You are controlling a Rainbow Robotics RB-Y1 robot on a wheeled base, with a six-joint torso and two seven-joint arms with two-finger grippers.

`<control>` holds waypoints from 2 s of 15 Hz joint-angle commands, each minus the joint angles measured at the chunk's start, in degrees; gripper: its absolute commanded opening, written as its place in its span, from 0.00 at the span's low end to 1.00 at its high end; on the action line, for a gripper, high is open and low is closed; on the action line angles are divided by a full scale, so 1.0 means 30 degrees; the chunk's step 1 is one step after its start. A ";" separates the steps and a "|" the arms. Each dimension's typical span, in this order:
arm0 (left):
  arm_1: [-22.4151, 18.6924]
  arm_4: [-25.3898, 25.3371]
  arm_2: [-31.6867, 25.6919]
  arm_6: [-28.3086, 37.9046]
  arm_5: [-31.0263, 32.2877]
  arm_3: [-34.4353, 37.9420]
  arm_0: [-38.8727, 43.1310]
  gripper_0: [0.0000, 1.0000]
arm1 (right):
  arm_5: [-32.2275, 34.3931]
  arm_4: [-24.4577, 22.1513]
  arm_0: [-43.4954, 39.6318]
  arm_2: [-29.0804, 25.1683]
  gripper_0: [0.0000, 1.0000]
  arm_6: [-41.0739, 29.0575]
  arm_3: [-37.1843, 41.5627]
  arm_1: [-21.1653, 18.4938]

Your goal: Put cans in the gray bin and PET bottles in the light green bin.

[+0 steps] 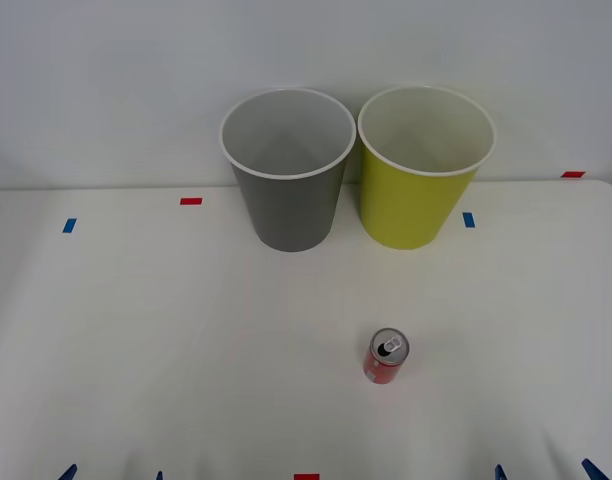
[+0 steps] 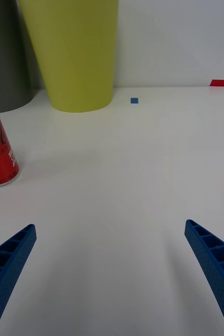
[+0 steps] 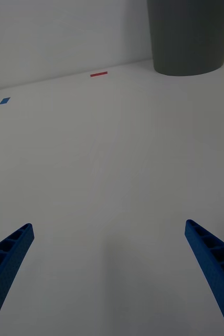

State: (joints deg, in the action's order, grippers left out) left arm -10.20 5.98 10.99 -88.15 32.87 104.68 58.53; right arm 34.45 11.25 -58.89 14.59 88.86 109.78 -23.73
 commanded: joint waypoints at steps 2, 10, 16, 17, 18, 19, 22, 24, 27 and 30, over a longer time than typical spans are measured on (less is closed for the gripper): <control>0.0000 0.0000 0.0000 0.0000 0.0000 0.0000 0.0000 1.00 | 0.0000 0.0000 0.0000 0.0000 0.99 0.0000 0.0000 0.0000; 0.0000 0.0000 0.0000 0.0000 0.0000 0.0000 0.0000 1.00 | 0.0996 -0.0322 0.0469 -0.0059 1.00 0.0117 -0.0820 -0.0147; 0.0000 0.0000 0.0000 0.0000 0.0000 0.0000 0.0000 1.00 | 0.1670 -0.0293 0.2139 0.2432 1.00 0.0352 -0.1318 -0.1787; 0.0000 0.0000 0.0000 0.0000 0.0000 0.0000 0.0000 1.00 | 0.1699 -0.0322 0.3076 0.2754 1.00 0.0381 -0.2051 -0.1875; 0.0000 0.0000 0.0000 0.0000 0.0000 0.0000 0.0000 1.00 | 0.1787 -0.0234 0.3838 0.3047 1.00 0.0381 -0.2490 -0.2109; 0.0000 0.0000 0.0000 0.0000 0.0000 0.0000 0.0000 1.00 | 0.1787 -0.0205 0.4570 0.3281 1.00 0.0410 -0.2725 -0.2315; 0.0000 0.0000 0.0000 0.0000 0.0000 0.0000 0.0000 1.00 | 0.1758 -0.0029 0.6269 0.4482 1.00 0.0293 -0.3310 -0.2256; 0.0000 0.0000 0.0000 0.0000 0.0000 0.0000 0.0000 1.00 | 0.1758 0.0059 0.7090 0.4658 1.00 0.0381 -0.4101 -0.1670; 0.0000 0.0000 0.0000 0.0000 0.0000 0.0000 0.0000 1.00 | 0.1055 0.0088 0.8174 0.4775 1.00 0.0381 -0.4365 -0.0820; 0.0000 0.0000 0.0000 0.0000 0.0000 0.0000 0.0000 1.00 | 0.0381 0.0059 0.9375 0.5068 1.00 0.0439 -0.4394 -0.0293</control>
State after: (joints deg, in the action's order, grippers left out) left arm -10.19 5.98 10.99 -88.15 32.87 104.68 58.53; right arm 36.47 11.43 -32.19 29.28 90.12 96.60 -25.04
